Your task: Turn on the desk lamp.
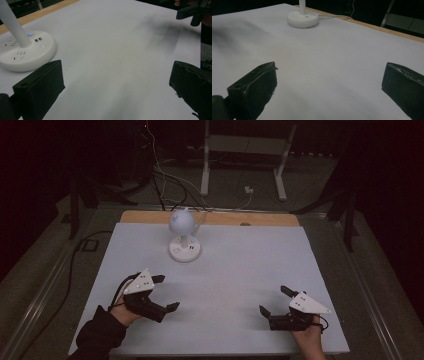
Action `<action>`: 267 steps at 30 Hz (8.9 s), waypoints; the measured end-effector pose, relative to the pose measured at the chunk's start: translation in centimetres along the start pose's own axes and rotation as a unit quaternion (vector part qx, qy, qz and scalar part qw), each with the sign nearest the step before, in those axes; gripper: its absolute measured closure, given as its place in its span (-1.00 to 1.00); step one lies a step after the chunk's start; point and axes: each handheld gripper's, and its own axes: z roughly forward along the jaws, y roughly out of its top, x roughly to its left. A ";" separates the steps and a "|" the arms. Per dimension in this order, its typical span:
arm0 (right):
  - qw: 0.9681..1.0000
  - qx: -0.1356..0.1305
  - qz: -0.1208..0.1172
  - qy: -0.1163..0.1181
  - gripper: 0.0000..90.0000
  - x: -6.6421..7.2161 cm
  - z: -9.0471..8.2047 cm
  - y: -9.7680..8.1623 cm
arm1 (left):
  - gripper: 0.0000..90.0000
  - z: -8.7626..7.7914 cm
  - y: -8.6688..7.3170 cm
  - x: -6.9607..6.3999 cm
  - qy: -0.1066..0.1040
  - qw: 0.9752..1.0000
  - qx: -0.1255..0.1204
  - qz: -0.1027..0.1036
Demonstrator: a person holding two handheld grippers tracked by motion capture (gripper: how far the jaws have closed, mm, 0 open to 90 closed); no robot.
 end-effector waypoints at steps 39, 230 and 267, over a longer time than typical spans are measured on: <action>1.000 -0.009 0.007 0.003 -1.00 -0.1 -0.2 0.0 | -1.00 6.2 4.4 1.4 0.056 0.997 -0.036 -0.026; 1.000 -0.009 0.024 0.014 -1.00 -0.5 -0.3 -0.2 | -0.99 9.1 4.6 5.4 0.134 0.975 0.002 -0.178; 1.000 -0.007 0.023 0.015 -1.00 -0.3 -0.2 -0.1 | -0.99 2.5 -0.2 3.0 0.042 0.989 0.026 -0.136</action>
